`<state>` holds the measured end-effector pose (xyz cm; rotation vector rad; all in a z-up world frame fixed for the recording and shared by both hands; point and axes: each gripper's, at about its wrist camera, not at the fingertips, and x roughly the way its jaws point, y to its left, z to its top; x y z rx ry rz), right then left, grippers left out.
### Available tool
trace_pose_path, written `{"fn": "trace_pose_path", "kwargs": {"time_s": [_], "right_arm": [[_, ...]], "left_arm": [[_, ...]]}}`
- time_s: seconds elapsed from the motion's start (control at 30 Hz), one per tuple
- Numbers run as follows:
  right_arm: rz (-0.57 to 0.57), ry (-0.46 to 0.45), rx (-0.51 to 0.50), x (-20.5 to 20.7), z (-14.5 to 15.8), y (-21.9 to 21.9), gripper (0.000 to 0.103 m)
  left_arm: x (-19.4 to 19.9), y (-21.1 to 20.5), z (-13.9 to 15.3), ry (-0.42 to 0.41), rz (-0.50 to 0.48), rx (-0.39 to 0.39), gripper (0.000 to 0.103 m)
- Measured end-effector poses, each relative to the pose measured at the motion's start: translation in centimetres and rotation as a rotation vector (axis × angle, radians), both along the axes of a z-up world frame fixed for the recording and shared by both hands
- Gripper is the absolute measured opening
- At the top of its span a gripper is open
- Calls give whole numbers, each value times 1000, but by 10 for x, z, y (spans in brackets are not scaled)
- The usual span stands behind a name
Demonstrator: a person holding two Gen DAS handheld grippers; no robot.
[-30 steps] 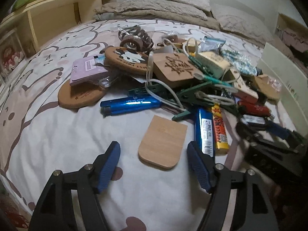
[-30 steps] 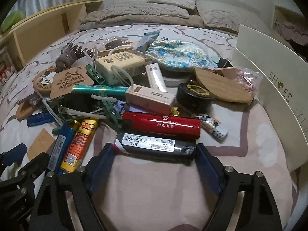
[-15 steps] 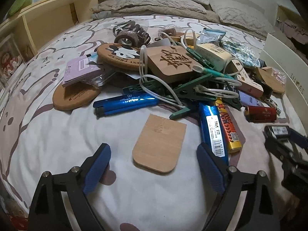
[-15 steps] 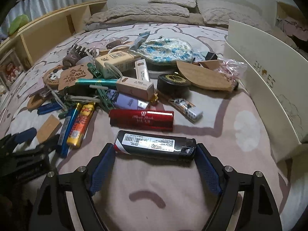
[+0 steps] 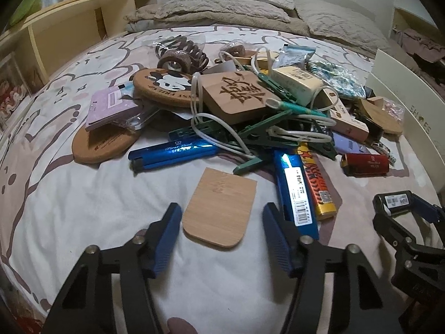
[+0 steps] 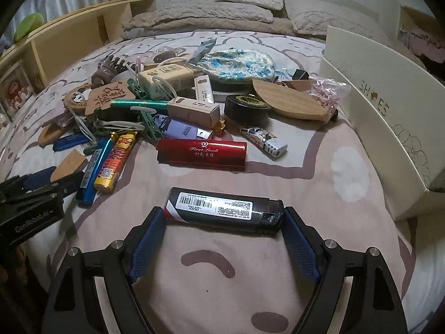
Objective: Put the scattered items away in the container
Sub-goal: 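Lift black lighter with right gripper while left gripper grasps the wooden tag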
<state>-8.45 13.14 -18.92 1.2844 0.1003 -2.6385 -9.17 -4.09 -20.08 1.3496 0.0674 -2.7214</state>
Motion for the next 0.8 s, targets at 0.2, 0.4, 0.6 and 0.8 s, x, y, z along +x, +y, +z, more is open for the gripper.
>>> {"fn": "trace_pose_path", "kwargs": {"time_s": [0.2,0.4,0.6,0.8], "right_arm": [[-82,-1,7,14,0,2,91],[-156,-25,-5,3,0,-3,93],[-124,8,-5,-4,-3,-6,92],[-67,23,3,-1,-1,-3,84]], "left_arm": [[1,-3,2,8,22,21,47],[7,4,2,13,22,11,47],[10,6,1,18,18,5,47],[9,6,1,13,23,5,52]]}}
